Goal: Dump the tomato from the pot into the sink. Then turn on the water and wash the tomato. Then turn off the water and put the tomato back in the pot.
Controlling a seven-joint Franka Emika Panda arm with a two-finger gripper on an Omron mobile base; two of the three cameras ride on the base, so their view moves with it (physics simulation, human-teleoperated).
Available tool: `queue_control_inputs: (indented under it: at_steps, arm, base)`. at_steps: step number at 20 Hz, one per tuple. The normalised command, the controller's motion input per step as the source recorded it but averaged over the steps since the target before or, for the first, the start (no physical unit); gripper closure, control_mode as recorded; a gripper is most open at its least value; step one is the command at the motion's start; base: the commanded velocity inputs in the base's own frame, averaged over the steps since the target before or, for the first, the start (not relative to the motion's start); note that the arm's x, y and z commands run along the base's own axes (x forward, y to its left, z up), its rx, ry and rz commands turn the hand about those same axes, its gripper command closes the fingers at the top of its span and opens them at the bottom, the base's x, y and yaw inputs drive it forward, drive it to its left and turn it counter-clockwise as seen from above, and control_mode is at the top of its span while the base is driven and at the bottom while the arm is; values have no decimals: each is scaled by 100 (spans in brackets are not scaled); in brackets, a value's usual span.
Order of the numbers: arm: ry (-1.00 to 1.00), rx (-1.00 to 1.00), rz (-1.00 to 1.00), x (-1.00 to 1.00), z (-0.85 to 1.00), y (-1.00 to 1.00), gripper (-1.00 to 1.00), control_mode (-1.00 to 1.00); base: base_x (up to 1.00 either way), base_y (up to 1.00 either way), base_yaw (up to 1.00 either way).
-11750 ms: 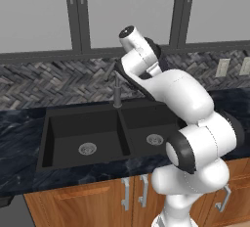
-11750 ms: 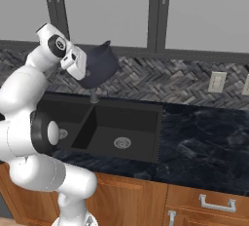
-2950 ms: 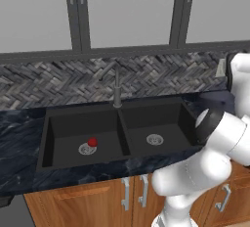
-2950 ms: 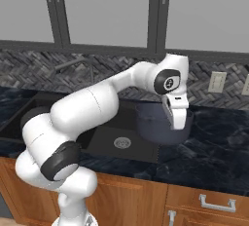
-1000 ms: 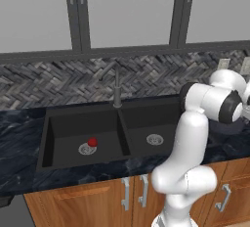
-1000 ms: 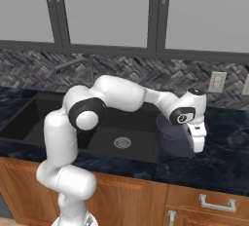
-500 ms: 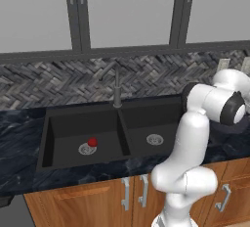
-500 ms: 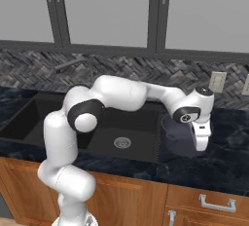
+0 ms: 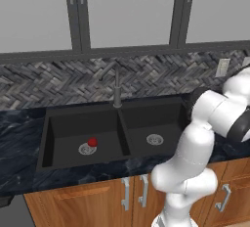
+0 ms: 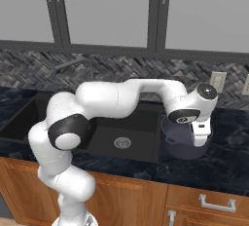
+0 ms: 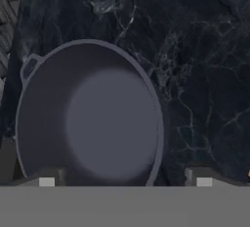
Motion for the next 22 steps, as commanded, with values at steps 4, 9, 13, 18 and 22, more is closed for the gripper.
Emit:
queue_control_inputs:
  at_steps: [4, 9, 13, 18, 22]
  arm:
    - [-19, -7, 15, -14, 21, 74, -100, -100]
    - [-19, -10, 24, 0, 43, 70, -100, -100]
    - [-15, -7, 26, 0, 61, 57, -100, -100]
    - [-1, 0, 6, 0, 42, 50, -100, -100]
    - [-8, 0, 4, -1, 9, 49, -100, -100]
  base:
    - [0, 0, 0]
    - [0, 0, 0]
    - [0, 0, 0]
    - [0, 0, 0]
    - [0, 0, 0]
